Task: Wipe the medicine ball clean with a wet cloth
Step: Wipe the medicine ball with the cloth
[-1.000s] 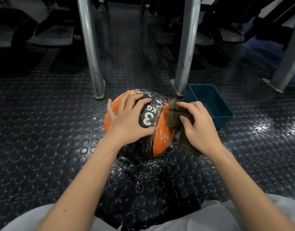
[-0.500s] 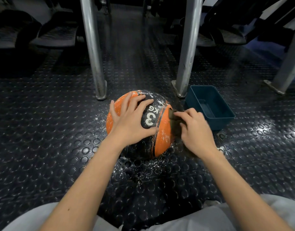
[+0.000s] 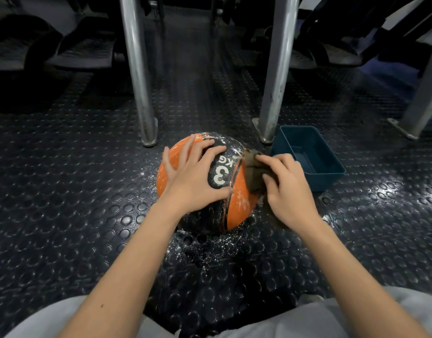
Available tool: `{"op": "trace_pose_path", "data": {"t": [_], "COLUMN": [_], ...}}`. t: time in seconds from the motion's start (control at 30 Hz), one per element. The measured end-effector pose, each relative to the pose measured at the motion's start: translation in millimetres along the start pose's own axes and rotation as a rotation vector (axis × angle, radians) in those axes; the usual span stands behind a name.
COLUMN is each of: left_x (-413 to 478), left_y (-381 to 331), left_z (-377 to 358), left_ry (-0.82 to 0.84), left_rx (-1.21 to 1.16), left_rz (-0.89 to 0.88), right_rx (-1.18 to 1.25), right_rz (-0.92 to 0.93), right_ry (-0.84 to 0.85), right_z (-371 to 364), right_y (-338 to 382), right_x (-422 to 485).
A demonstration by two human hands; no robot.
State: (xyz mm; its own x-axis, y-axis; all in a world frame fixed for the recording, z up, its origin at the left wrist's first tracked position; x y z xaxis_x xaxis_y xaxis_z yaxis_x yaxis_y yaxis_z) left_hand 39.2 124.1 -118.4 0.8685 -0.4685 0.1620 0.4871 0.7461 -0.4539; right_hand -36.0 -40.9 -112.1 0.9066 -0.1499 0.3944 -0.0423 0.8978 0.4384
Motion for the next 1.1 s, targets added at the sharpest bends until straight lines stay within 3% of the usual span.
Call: {"op": "trace_pose_path", "data": {"t": [0.1,0.23,0.3,0.4,0.47,0.57,0.63,0.7,0.8,0.93,1.0,1.1], "left_x": [-0.7,-0.6,0.3,0.6,0.2,-0.5,0.0,0.7,0.2,-0.9,-0.8,0.1], "left_y": [0.7,0.2,-0.7,0.8,1.4,0.8,0.2,0.6,0.5,0.5,-0.7,0.5], "left_z": [0.3,-0.4,-1.7,-2.0,-1.7,-2.1,-2.7,-2.9,-2.3,-1.6,-2.2,-2.2], "left_ry": [-0.012,0.007,0.018,-0.001,-0.007,0.005,0.01,0.007,0.005,0.013,0.021,0.01], "left_rx": [-0.007,-0.006,0.0,-0.016,-0.028,-0.023,-0.025,-0.025,-0.025,-0.028,-0.027,-0.031], "left_rz": [0.002,-0.003,-0.006,0.005,0.008,0.0,-0.007,-0.002,0.01,0.002,-0.008,0.002], "right_rx": [0.052,-0.158,-0.139,0.048,0.031,-0.138,-0.171,-0.032,0.022,-0.172,-0.211,0.008], "right_rz": [0.157,-0.038,-0.059,0.127,0.165,-0.05,-0.115,-0.03,0.184,-0.082,-0.138,0.078], "right_ry": [0.061,0.075,-0.013,-0.023,0.044,0.076,0.0,-0.09,-0.037,0.059,-0.026,-0.113], "right_z": [-9.5,-7.2,2.1,1.0,-10.5,-10.8,-0.1,6.5,-4.6,-13.3,-1.8,6.6], "right_y": [17.0,-4.3,-7.2,17.0,22.1,-3.9,-12.8,1.9,24.5,-10.9,-18.2,11.4], "right_x": [-4.5,2.0,2.8,0.0,-3.5,0.2,1.1,2.7,-2.3,-1.3,-0.2,2.2]}}
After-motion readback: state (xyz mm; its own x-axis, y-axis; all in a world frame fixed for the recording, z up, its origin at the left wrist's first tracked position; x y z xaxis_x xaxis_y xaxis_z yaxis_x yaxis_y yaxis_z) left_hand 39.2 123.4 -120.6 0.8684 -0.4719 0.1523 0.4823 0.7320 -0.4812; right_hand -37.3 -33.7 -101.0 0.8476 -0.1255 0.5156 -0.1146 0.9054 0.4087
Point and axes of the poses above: each hand's wrist, its own x-axis towards the middle knuckle, its own z-axis out of the back of the hand, y = z × x, the point moved 4 cm from there along x, towards the middle knuckle, and after that the axes turned 2 degrees about z, right-handed, at the moved point
